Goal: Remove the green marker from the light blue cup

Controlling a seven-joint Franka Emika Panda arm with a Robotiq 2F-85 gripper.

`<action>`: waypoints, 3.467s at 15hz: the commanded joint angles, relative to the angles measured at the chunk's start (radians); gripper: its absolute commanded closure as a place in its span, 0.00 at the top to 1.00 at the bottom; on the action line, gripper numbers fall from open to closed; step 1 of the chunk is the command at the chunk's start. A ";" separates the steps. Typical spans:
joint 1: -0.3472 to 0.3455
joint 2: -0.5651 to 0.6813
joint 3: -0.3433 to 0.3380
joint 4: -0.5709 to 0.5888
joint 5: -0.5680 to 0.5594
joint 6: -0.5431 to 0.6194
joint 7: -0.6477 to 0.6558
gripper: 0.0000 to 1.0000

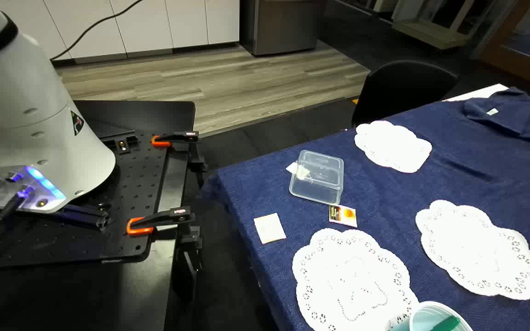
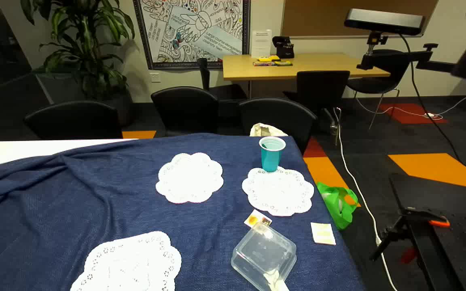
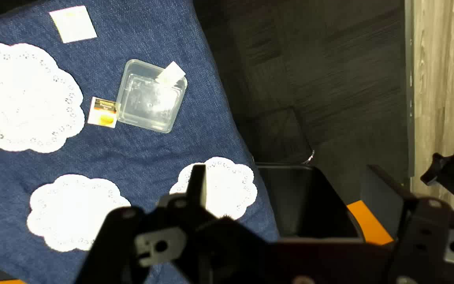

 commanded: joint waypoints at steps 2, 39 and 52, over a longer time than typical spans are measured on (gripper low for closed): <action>-0.010 0.003 0.006 0.005 0.005 -0.007 -0.005 1.00; -0.219 -0.028 -0.123 -0.190 -0.230 0.102 -0.065 1.00; -0.273 0.018 -0.184 -0.195 -0.222 0.100 -0.096 1.00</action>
